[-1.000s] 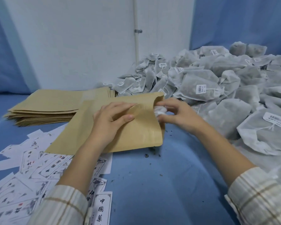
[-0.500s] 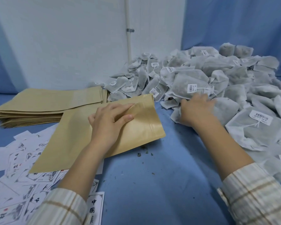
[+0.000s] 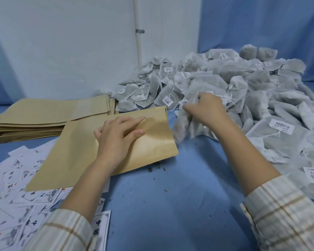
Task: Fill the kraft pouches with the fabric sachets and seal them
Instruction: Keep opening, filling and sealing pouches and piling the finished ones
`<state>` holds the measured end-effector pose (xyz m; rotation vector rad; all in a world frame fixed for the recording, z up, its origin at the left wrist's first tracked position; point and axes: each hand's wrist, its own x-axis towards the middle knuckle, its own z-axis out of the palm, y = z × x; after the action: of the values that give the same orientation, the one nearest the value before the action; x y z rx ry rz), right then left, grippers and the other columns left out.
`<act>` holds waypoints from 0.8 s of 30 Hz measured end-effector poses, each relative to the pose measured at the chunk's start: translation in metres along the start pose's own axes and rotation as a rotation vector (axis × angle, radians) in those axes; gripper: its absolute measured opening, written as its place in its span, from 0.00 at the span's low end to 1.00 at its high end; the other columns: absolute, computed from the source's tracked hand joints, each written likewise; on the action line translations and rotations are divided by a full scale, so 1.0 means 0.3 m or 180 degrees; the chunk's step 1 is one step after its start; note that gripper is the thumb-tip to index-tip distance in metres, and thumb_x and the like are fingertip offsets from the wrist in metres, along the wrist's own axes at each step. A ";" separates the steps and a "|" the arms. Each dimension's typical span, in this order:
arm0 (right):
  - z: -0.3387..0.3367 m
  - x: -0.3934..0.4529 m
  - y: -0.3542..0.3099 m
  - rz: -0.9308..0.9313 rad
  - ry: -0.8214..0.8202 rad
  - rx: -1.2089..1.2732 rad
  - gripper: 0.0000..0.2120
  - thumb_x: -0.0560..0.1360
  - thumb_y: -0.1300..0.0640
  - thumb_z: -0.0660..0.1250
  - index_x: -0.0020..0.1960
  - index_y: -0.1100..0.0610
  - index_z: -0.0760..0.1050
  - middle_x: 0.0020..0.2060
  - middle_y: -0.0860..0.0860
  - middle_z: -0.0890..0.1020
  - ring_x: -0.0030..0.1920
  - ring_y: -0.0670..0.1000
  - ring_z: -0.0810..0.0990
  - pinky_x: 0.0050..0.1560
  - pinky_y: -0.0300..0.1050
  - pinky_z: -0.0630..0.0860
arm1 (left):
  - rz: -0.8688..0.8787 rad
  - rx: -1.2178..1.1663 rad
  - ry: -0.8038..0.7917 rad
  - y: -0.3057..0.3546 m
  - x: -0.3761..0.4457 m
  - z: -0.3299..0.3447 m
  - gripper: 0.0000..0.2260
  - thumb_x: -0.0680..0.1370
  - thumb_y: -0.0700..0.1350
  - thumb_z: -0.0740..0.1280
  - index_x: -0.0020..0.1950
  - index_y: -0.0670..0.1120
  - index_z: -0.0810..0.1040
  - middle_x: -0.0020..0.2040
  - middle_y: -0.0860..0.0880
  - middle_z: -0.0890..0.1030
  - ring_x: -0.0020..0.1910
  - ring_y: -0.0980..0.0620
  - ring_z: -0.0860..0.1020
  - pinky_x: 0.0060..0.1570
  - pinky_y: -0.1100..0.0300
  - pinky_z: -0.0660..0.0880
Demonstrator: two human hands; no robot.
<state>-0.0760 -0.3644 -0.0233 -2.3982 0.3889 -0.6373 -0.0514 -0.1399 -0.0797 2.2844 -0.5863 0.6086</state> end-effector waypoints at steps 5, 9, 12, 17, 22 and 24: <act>0.017 0.001 0.027 0.0638 -0.0259 0.3116 0.06 0.72 0.61 0.65 0.39 0.57 0.69 0.33 0.55 0.76 0.35 0.54 0.75 0.36 0.45 0.71 | -0.0159 -0.0007 0.0146 -0.020 0.010 -0.019 0.12 0.76 0.56 0.66 0.53 0.73 0.71 0.56 0.65 0.74 0.60 0.59 0.65 0.47 0.64 0.49; 0.032 -0.003 0.089 0.0833 -0.0616 0.3676 0.05 0.76 0.60 0.66 0.47 0.62 0.74 0.42 0.57 0.81 0.39 0.55 0.81 0.36 0.46 0.77 | -0.0322 -0.0068 0.0263 -0.035 0.018 -0.036 0.12 0.76 0.55 0.66 0.54 0.72 0.72 0.59 0.62 0.76 0.62 0.56 0.66 0.49 0.64 0.50; 0.039 -0.009 0.116 0.0849 -0.0728 0.3581 0.08 0.75 0.61 0.67 0.50 0.66 0.76 0.41 0.57 0.83 0.40 0.53 0.83 0.44 0.45 0.80 | -0.0406 -0.0234 0.0389 -0.038 0.024 -0.052 0.13 0.75 0.54 0.67 0.52 0.73 0.70 0.56 0.63 0.75 0.63 0.55 0.67 0.54 0.62 0.50; 0.051 -0.022 0.099 0.0370 -0.1144 0.2608 0.09 0.71 0.56 0.72 0.49 0.58 0.80 0.43 0.51 0.85 0.42 0.47 0.84 0.44 0.38 0.79 | -0.0122 -0.0586 0.0240 -0.024 0.018 -0.069 0.17 0.74 0.51 0.70 0.49 0.76 0.72 0.54 0.62 0.77 0.59 0.53 0.71 0.67 0.44 0.59; 0.095 -0.044 0.021 -0.0623 -0.1242 0.0774 0.05 0.68 0.56 0.72 0.37 0.47 0.81 0.29 0.37 0.80 0.32 0.32 0.75 0.35 0.30 0.68 | 0.0354 -0.0442 -0.0192 0.000 0.006 -0.057 0.15 0.73 0.52 0.70 0.52 0.70 0.74 0.54 0.68 0.75 0.56 0.58 0.69 0.66 0.44 0.59; 0.113 -0.046 0.003 -0.0740 -0.1085 0.0449 0.09 0.68 0.58 0.70 0.32 0.47 0.75 0.22 0.37 0.75 0.28 0.31 0.73 0.29 0.27 0.65 | 0.0423 -0.0493 -0.0293 0.000 0.007 -0.058 0.14 0.72 0.55 0.70 0.54 0.69 0.75 0.54 0.69 0.75 0.58 0.58 0.70 0.66 0.44 0.59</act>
<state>-0.0697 -0.3428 -0.0521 -2.3745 -0.0777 -0.3298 -0.0543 -0.1279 -0.0672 2.1486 -0.8068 0.5044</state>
